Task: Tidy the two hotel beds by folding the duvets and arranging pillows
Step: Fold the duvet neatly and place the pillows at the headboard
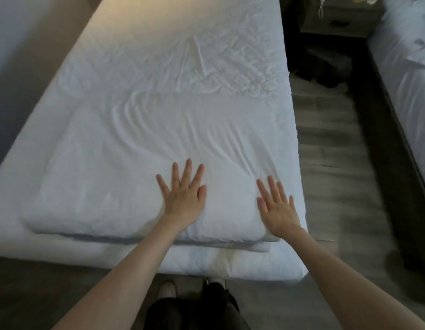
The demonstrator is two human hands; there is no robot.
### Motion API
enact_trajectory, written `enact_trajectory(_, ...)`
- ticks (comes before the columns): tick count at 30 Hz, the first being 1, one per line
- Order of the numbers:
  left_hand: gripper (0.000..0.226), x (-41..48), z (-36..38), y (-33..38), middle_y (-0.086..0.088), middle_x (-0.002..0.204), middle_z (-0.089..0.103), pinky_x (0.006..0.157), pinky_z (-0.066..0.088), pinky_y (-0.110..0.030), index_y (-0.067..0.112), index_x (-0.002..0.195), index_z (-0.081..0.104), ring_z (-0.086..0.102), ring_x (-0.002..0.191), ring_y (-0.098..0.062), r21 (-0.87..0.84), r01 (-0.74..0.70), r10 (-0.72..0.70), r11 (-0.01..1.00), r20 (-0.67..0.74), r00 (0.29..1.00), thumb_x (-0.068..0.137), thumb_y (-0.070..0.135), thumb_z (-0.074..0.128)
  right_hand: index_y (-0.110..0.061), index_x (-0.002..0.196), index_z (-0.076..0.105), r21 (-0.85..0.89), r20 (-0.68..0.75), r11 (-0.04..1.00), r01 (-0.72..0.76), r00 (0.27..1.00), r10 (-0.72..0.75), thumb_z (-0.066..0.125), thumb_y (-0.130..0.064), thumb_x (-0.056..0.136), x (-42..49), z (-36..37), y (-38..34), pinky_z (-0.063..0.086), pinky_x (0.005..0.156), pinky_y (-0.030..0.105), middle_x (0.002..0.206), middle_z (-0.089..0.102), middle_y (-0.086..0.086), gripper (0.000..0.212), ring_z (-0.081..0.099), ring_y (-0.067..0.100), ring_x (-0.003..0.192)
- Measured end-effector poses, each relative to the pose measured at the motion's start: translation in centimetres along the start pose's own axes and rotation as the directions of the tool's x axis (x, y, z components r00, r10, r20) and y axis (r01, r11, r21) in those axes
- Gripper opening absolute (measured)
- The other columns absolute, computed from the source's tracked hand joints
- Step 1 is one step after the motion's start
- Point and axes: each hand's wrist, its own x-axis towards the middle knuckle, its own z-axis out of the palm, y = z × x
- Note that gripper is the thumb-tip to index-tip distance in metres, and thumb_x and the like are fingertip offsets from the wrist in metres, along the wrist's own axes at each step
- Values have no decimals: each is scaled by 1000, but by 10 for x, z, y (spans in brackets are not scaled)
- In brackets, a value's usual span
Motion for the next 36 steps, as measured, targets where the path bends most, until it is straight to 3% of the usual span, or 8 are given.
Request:
enact_trajectory(3,60,0,3,16,8,161,-11,112,-11,-59,35,153,-2,-12,148,-22,43,-69,69,997,-3,998,94,48,-1,-27,155,-1,-76,121,994,-81,989,89,5,-37,100,-19,-9,50,6,119,53,162,-15,1,56,-15,33,147)
enact_trajectory(6,52,4,-5,18,9,162,-7,117,-6,-52,31,154,4,-9,149,-16,-19,-95,95,995,15,995,104,39,16,-13,149,32,64,-80,996,-67,994,72,25,-26,105,-13,-32,40,10,121,45,163,4,4,47,-2,29,149)
enact_trajectory(11,53,5,-35,-4,5,162,-3,119,-1,-43,23,155,11,-6,149,-15,-137,-173,176,975,9,984,105,31,27,-11,152,24,154,-282,986,58,959,-13,29,-22,105,21,-72,-35,8,121,39,162,11,8,49,4,25,149)
enact_trajectory(17,58,27,-74,-55,-1,162,-7,119,-3,-43,17,155,7,-9,149,-21,-186,-35,20,982,-80,997,104,29,31,-22,155,12,-35,-290,950,309,907,-306,28,-27,105,78,-92,-149,0,121,45,163,3,1,53,-5,23,150)
enact_trajectory(22,60,70,-98,-106,-4,162,-5,119,2,-48,16,154,6,-7,149,-26,-146,30,-46,989,-107,993,103,30,33,-26,155,9,-148,-233,920,363,891,-389,25,-31,105,133,-80,-244,-6,119,53,163,1,-2,53,-7,23,149)
enact_trajectory(28,61,113,-102,-142,-6,162,-6,118,2,-51,16,154,3,-7,148,-31,-44,75,-78,996,-67,995,103,33,30,-41,151,19,-114,-238,959,260,930,-281,19,-45,101,188,-51,-279,-16,115,54,162,12,-6,50,0,20,150)
enact_trajectory(32,59,132,-91,-119,-7,162,-8,115,2,-60,24,154,3,-9,147,-33,-36,50,-51,998,-20,998,102,39,27,-45,151,16,-143,-275,978,153,943,-188,17,-57,97,200,-50,-242,-15,117,46,162,9,-6,55,-2,18,150)
enact_trajectory(36,56,134,-71,-86,-5,161,-14,109,-5,-67,37,153,4,-15,146,-36,-35,-9,9,999,5,1000,102,43,25,-46,151,13,-112,-338,994,-9,941,-29,16,-63,94,198,-53,-187,-16,115,55,163,4,-8,59,-6,20,149)
